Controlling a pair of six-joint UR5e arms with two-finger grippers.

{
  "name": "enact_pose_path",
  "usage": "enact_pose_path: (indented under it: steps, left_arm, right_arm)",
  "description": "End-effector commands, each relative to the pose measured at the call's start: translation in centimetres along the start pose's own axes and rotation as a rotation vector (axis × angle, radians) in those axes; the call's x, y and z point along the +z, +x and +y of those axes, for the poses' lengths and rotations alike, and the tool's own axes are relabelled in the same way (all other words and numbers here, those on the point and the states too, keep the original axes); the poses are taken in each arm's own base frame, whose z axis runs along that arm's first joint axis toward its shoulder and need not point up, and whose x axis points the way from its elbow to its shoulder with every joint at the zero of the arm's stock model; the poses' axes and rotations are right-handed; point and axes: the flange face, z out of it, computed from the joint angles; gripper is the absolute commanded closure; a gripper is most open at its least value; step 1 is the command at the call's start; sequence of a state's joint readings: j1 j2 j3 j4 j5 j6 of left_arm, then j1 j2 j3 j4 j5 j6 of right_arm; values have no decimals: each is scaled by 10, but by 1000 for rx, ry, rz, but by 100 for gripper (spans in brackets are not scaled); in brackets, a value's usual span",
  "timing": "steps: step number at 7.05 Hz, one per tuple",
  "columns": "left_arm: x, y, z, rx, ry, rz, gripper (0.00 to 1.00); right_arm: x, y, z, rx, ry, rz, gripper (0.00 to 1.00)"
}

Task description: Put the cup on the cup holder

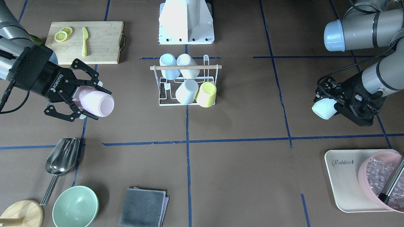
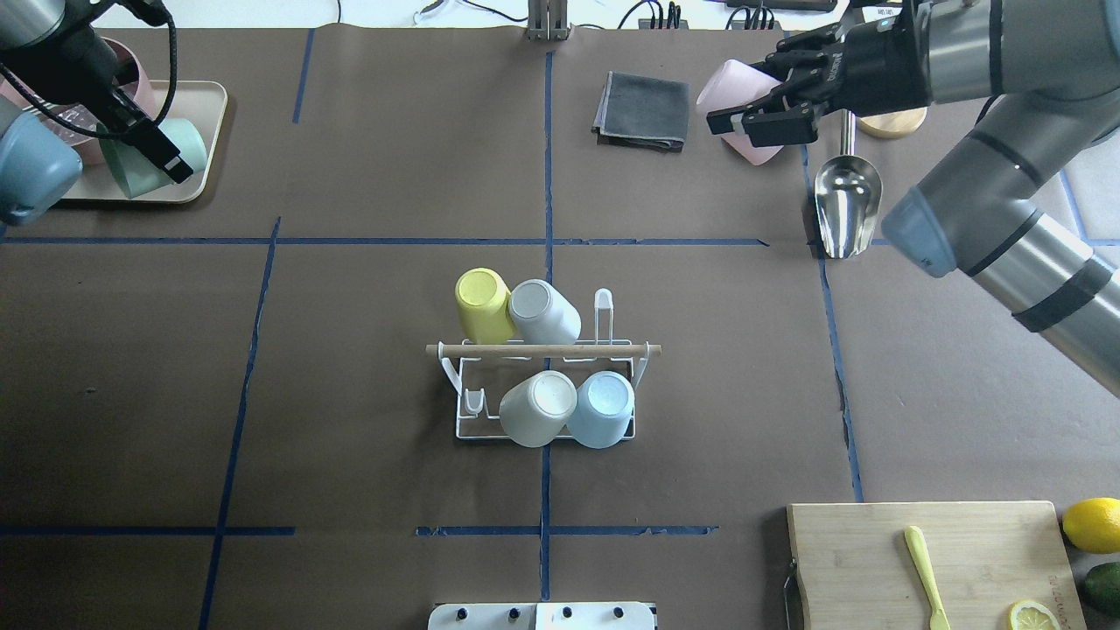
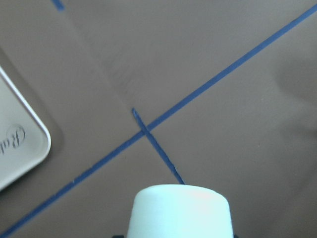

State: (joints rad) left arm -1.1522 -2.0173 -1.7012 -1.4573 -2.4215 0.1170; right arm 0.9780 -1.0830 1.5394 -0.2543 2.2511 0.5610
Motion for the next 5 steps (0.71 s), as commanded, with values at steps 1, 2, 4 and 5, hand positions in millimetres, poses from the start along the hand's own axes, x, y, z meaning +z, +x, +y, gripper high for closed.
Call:
enact_pose_path:
  steps: [1, 2, 4, 5]
  left_arm:
    - [6, 5, 29, 74, 172, -4, 93]
    - [9, 11, 25, 148, 231, 0, 94]
    - [-5, 44, 5, 296, 360, 14, 94]
    - [-19, 64, 1, 264, 454, 35, 94]
  right_arm:
    - [40, -44, 15, 7, 166, -3, 100]
    - [61, -69, 27, 1, 228, -11, 100]
    - [71, -88, 51, -129, 285, -25, 100]
    - [75, -89, 60, -197, 306, -28, 100]
